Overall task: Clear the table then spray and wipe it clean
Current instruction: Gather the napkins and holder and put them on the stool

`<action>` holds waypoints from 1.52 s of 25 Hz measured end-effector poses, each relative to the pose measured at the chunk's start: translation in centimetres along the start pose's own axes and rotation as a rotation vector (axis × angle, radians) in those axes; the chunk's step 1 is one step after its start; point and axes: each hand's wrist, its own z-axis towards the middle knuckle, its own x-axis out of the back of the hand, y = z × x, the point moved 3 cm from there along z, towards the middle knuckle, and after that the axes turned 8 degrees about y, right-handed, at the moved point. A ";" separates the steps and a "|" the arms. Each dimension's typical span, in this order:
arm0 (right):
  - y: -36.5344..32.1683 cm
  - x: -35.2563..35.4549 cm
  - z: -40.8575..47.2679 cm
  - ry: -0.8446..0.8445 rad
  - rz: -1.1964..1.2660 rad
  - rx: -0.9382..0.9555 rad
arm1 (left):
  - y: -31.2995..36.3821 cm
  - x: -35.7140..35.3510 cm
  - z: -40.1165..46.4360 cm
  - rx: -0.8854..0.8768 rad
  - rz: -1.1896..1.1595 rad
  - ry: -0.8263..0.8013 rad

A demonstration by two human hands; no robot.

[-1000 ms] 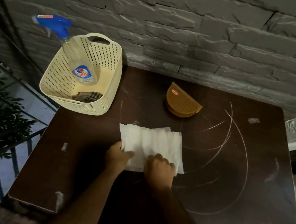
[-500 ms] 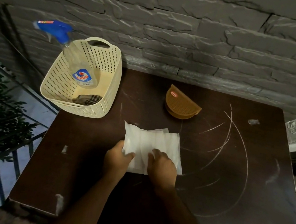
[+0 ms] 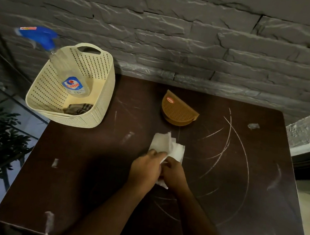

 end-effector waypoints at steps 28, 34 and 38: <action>-3.4 5.5 1.1 -0.315 0.300 -0.131 | -3.5 -1.3 1.5 0.704 -1.647 -0.385; -4.8 3.5 2.9 -0.201 -0.109 0.030 | -8.3 -1.6 -0.5 0.753 -1.398 -0.229; -5.9 2.3 4.0 0.147 -0.550 0.336 | -10.0 -3.6 -2.3 0.837 -1.005 -0.150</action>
